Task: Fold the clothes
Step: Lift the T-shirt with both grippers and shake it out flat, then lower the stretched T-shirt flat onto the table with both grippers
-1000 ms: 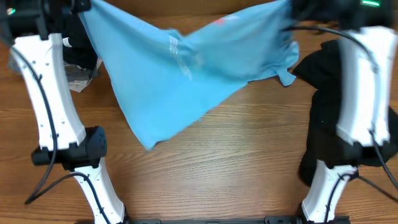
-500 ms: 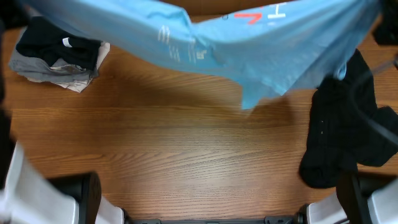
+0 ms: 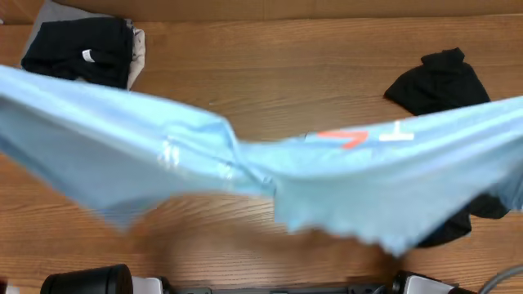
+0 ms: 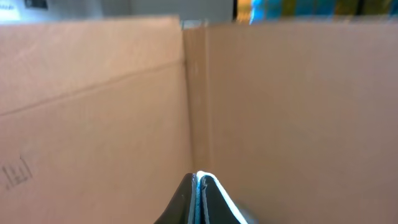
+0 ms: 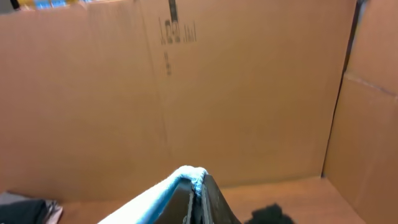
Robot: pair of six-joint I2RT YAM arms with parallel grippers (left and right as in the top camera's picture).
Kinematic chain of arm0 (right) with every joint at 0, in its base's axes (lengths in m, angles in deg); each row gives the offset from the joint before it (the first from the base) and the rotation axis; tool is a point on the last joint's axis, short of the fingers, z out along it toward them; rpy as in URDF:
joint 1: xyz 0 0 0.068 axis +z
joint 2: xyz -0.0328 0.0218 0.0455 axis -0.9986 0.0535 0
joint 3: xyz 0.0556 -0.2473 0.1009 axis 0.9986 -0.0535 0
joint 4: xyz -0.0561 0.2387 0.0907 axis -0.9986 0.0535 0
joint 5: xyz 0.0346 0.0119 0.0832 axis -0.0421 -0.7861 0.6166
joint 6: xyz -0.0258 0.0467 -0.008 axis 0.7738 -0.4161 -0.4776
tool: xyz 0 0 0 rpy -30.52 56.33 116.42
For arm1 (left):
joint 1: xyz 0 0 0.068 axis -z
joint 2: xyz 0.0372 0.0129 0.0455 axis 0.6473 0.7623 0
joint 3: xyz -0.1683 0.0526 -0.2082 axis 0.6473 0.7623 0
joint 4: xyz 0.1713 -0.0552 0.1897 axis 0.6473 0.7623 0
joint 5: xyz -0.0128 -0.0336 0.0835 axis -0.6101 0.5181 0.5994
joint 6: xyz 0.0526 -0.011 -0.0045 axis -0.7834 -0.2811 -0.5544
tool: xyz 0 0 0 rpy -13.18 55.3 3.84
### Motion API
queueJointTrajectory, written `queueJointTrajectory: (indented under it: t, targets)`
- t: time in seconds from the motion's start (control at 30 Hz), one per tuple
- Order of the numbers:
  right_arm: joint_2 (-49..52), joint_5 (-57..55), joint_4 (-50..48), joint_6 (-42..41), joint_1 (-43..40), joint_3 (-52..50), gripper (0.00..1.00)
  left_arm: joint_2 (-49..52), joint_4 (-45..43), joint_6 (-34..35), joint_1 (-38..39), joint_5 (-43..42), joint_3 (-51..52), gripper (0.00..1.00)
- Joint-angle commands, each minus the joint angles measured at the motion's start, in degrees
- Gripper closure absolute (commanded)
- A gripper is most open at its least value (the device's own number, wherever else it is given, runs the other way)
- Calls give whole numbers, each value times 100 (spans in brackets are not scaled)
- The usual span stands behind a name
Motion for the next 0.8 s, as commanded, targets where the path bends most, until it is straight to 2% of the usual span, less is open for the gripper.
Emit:
queueJointTrajectory:
  t: [0.0,0.17,0.3,0.57,0.77]
  targets:
    - [518,-68,87,-42,-55,-339,96,188,-114,-125,-68,411,691,96]
    - [1073,341,140,-39,-55,-898,96,540,-291,-24,-251,326,1794,96]
    - [1665,614,142,-11,-55,-1399,96,1080,-409,-15,-348,-92,2406,96]
    - [2920,817,-52,177,-33,-2450,96,2378,-562,-20,-304,-1248,2610,96]
    - [3834,894,-815,177,-31,-3145,96,3375,-804,-17,-184,-1880,2608,96]
